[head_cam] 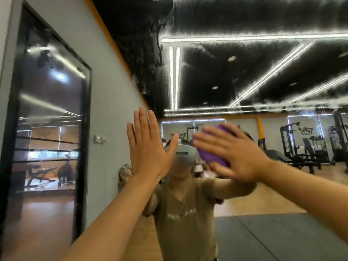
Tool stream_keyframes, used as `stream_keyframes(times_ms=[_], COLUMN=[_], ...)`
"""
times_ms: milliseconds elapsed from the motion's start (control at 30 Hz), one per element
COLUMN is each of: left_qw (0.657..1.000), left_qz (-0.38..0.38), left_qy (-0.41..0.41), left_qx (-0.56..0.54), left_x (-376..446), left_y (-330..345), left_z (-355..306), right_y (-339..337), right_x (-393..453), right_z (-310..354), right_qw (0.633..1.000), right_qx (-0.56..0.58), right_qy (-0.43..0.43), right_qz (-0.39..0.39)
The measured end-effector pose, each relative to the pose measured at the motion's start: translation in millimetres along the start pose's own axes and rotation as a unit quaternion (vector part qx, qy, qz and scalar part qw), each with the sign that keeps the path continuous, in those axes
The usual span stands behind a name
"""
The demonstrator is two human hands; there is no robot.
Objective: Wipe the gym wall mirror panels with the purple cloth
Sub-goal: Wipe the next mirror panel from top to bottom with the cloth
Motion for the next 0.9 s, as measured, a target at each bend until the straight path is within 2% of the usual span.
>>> stream_keyframes(times_ms=[167, 300, 433, 533, 733, 900], left_qw=[0.999, 0.997, 0.997, 0.998, 0.997, 0.998], left_qz=[-0.006, 0.022, 0.031, 0.021, -0.001, -0.007], left_qy=[0.037, 0.006, 0.0, 0.001, 0.053, 0.037], left_qx=[-0.028, -0.076, -0.074, -0.067, -0.058, -0.053], left_x=[-18, -22, -27, -32, -51, -60], left_y=[6, 6, 7, 11, 23, 31], left_z=[-27, -35, -38, -38, -68, -82], right_y=[-37, -43, -37, -22, 17, 25], right_x=[45, 59, 42, 5, -95, -125], right_z=[-86, -111, -93, -51, 41, 59], right_qw=[0.985, 0.966, 0.965, 0.974, 0.983, 0.988], right_qx=[0.01, 0.017, 0.014, 0.01, -0.012, -0.022], right_qy=[0.158, 0.237, 0.229, 0.193, 0.162, 0.14], right_qz=[-0.072, -0.098, -0.123, -0.12, -0.087, -0.065])
Point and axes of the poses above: each hand's wrist, its own x-axis towards the middle knuckle, its own y-axis out of the palm, z = x × y, the point moved 5 cm from there along x, towards the middle knuckle, and after that the axes turned 6 degrees about -y, right-handed, at the moved point
